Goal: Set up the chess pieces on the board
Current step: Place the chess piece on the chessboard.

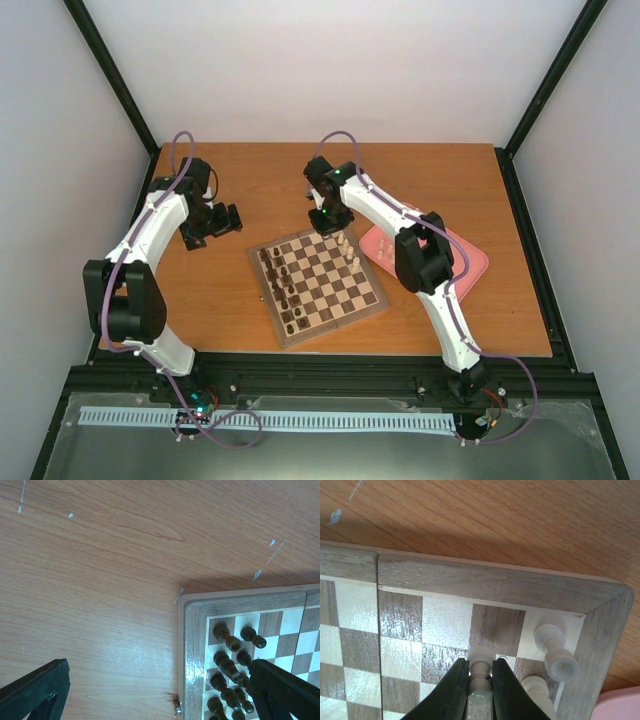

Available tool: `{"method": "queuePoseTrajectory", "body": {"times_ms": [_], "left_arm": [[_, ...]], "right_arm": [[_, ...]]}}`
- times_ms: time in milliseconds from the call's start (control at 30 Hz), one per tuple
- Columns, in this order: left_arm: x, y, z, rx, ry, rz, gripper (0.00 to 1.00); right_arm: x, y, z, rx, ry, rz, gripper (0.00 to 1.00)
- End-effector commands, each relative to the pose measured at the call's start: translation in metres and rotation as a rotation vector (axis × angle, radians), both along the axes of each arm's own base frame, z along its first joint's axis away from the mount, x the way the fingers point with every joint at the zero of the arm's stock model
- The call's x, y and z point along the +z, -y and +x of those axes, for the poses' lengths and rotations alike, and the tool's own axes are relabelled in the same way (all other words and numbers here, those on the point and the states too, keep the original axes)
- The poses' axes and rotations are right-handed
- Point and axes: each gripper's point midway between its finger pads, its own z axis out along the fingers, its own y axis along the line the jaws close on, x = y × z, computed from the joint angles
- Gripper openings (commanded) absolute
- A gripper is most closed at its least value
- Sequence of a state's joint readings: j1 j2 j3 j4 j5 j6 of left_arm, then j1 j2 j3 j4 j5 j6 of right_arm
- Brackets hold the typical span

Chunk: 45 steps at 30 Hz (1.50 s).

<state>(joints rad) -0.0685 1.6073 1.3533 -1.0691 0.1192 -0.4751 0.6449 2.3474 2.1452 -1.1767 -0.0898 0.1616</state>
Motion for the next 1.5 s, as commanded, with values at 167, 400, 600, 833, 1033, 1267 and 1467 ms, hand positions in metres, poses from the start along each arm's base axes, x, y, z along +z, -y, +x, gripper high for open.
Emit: {"method": "queuePoseTrajectory", "body": {"times_ms": [167, 400, 600, 833, 1033, 1267, 1467], "left_arm": [[0.012, 0.0, -0.001, 0.006, 0.039, 0.004, 1.0], [0.013, 0.0, -0.001, 0.005, 0.039, 0.006, 1.0], [0.012, 0.0, -0.001, 0.005, 0.039, 0.005, 1.0], [0.013, 0.001, 0.001, 0.007, 0.04, 0.003, 1.0], [0.012, 0.001, 0.001, 0.009, 0.038, 0.003, 1.0], [0.012, 0.0, 0.0, 0.014, 0.039, 0.003, 1.0], [0.013, 0.001, 0.001, 0.012, 0.041, -0.001, 1.0]], "right_arm": [[-0.014, -0.005, 0.007, 0.012, 0.012, -0.028, 0.14], [-0.008, -0.008, 0.015, 0.01, 0.046, -0.023, 0.15], [-0.011, -0.007, 0.015, 0.013, 0.041, -0.033, 0.16], [-0.011, -0.004, 0.016, 0.014, 0.049, -0.049, 0.25], [-0.006, -0.007, 0.016, 0.019, 0.054, -0.035, 0.25], [0.013, -0.015, 0.015, 0.044, 0.069, 0.028, 0.25], [0.049, -0.023, 0.015, 0.06, 0.115, 0.1, 0.33]]}}
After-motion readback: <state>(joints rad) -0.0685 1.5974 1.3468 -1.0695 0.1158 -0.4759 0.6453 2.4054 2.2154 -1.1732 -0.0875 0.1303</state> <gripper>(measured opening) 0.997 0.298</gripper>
